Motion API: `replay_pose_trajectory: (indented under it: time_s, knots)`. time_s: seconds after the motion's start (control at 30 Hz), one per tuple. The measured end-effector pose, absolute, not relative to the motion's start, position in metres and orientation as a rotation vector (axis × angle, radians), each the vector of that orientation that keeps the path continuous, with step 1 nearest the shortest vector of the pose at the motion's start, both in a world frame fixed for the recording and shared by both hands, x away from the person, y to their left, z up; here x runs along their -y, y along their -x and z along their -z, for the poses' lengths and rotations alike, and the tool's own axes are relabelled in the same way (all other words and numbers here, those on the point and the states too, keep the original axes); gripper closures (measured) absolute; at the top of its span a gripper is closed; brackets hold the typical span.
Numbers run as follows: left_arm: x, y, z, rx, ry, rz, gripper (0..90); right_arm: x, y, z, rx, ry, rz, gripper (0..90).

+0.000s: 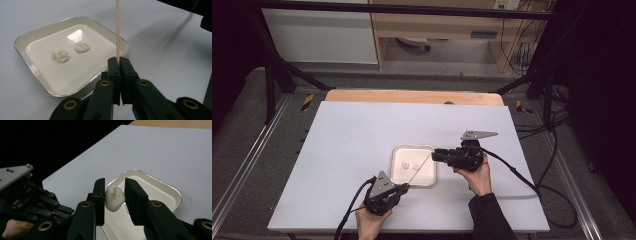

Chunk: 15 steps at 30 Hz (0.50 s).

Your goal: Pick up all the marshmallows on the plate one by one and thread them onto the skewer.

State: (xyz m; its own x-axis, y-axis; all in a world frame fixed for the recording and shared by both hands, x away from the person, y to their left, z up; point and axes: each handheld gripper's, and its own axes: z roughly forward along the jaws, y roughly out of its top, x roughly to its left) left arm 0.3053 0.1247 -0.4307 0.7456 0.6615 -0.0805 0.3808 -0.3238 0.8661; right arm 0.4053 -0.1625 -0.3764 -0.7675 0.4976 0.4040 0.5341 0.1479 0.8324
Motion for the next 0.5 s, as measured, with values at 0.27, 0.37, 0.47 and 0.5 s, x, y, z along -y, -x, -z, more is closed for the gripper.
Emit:
replay_pose_trajectory:
  time_s: [0.27,0.37,0.47,0.5]
  knots:
    - [-0.1242,-0.3037,0.4309,-0.781,-1.935,-0.354,88.0,0.1663,-0.4087,0.3697,2.254,1.042,1.798,71.6]
    - [-0.1238,-0.3032,0.4311,-0.78,-1.931,-0.354,88.1,0.1655,-0.4096,0.3699,2.225,1.036,1.801,71.8]
    - [-0.1242,-0.303,0.4313,-0.778,-1.924,-0.351,88.1,0.165,-0.4104,0.3698,2.201,1.024,1.804,72.2]
    - [-0.1244,-0.3029,0.4313,-0.776,-1.921,-0.351,88.1,0.1652,-0.4106,0.3696,2.193,1.018,1.808,72.3]
